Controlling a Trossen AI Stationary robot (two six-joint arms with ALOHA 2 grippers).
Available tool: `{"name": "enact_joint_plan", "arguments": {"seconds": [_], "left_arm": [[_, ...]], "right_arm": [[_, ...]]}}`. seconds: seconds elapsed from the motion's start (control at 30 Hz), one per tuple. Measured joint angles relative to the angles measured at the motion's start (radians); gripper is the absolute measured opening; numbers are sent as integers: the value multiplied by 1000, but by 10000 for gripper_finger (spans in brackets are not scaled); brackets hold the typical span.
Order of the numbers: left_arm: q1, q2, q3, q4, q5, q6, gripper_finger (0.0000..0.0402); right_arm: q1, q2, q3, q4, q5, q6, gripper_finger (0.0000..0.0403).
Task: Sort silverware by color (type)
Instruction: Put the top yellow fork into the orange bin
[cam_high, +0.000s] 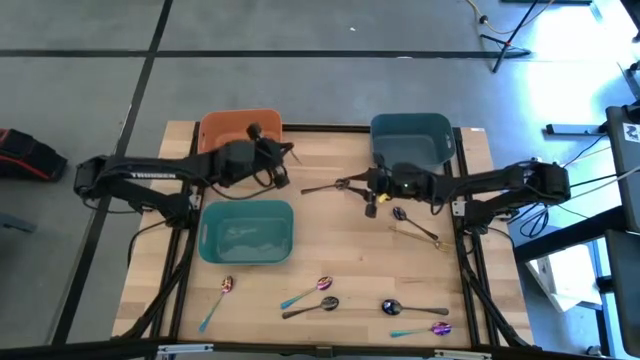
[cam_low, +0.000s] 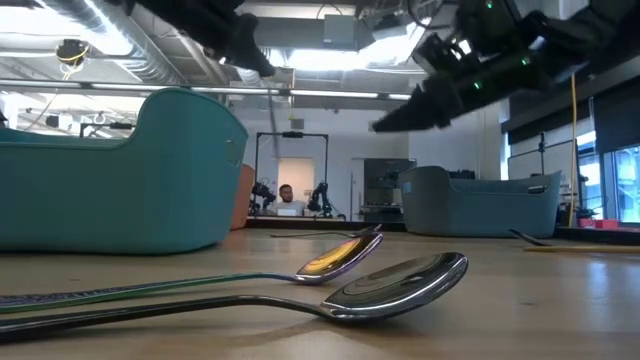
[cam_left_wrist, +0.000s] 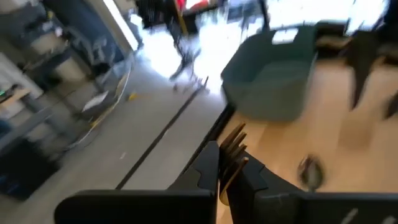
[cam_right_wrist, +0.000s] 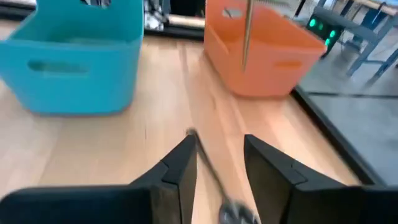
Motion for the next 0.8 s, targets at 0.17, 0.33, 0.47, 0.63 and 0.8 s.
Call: {"name": "enact_joint_plan", "arguments": {"seconds": [0.17,0.33,0.47,0.63,0.8], "left_arm": [[69,-4,163,-248,-17,24,8],[172,-10,298,-481,-15,22,8],[292,-7,297,-548,-9,26,8],[429,-6,209,-555,21,60,8],[507,-6,107,-538,58,78,8]], "right_arm": [[1,0,-53,0,-21,59,124],[1,0,-64,0,-36,77,124],[1,0,-64,0,-37,77,124],[1,2,-64,-41,-90,112,124],[17,2,-64,-97,-134,146,124]]}}
